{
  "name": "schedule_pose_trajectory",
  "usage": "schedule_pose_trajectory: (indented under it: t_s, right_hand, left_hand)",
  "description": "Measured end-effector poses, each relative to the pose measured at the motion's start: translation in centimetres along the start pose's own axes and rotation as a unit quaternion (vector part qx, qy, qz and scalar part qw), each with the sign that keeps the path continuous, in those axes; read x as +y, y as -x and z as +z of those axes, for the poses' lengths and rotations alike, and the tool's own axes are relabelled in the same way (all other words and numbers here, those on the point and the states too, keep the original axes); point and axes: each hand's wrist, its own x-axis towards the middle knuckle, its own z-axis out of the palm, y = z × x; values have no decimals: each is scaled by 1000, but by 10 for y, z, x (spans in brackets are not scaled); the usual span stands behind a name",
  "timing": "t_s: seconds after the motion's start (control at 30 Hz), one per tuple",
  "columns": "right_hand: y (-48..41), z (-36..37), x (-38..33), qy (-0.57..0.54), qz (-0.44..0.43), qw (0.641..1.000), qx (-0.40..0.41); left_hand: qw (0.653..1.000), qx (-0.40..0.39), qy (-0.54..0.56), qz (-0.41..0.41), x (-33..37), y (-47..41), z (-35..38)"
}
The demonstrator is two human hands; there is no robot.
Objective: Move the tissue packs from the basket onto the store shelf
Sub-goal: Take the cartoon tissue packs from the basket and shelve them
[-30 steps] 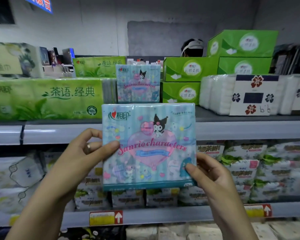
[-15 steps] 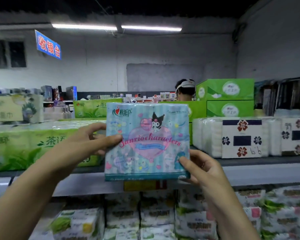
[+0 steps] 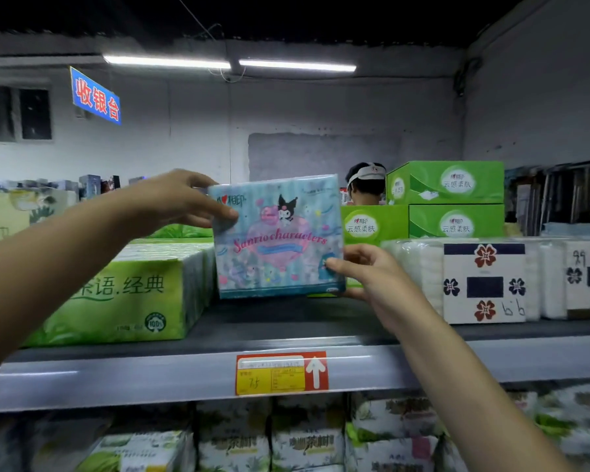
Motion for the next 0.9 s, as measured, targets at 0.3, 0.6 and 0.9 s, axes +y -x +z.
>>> schedule_pose_trajectory:
  t_s: [0.3, 0.6, 0.9]
  right_hand:
    - [-59, 10, 3, 106, 34, 994, 2]
    - [-96, 33, 4, 209, 74, 975, -21]
    - [-109, 46, 30, 333, -2, 943, -11]
  left_hand:
    - [999, 8, -22, -42, -26, -48, -10]
    - [996, 30, -60, -64, -35, -83, -18]
    - [997, 50, -18, -62, -67, -83, -29]
